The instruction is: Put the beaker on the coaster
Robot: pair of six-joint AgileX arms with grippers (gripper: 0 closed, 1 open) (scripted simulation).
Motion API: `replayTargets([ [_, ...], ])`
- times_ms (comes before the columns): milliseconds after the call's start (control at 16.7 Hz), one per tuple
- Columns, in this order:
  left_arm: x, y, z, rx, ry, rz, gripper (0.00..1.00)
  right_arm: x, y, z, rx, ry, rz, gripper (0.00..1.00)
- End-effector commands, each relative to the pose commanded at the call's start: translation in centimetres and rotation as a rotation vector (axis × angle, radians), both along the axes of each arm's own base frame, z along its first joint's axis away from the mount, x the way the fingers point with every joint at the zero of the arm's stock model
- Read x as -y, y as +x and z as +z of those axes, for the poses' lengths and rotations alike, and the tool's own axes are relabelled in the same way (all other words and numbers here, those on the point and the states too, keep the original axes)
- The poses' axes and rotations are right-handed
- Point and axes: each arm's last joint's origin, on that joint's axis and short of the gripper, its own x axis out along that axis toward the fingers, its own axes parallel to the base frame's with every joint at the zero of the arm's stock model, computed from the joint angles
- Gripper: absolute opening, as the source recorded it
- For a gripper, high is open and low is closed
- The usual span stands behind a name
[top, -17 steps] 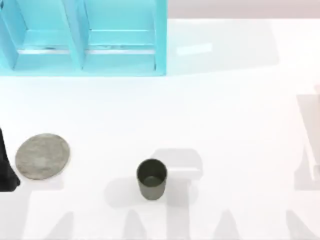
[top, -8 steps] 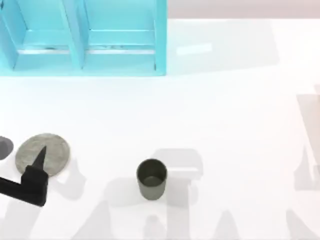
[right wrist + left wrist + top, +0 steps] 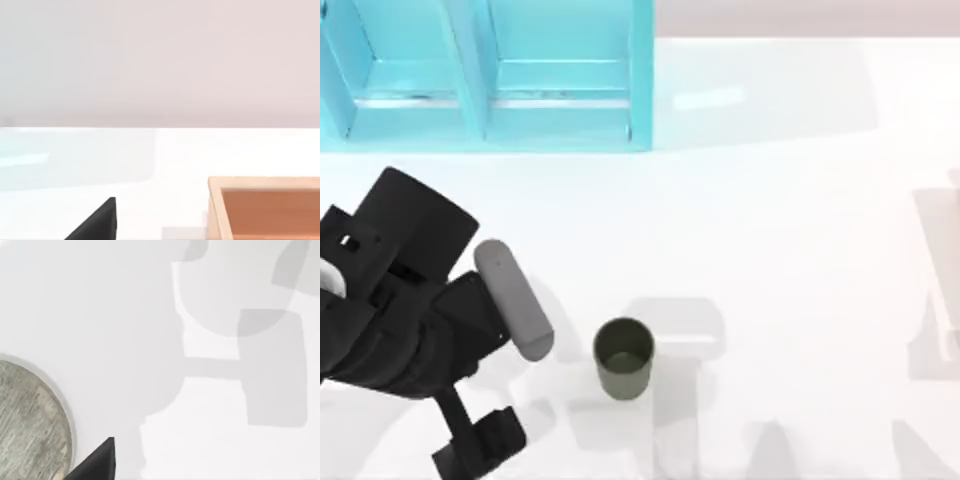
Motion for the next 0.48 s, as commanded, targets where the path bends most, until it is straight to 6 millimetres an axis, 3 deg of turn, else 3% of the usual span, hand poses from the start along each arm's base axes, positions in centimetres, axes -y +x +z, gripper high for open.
replayTargets([
  [240, 5.6, 2.4, -1.2, -0.261, 0.229, -0.253, 1.00, 0.0, 0.0, 0.0, 0.000, 0.000, 0.000, 1.00],
  [480, 10.4, 4.4, -0.1, -0.331, 0.311, -0.409, 1.00, 0.0, 0.0, 0.0, 0.000, 0.000, 0.000, 1.00],
])
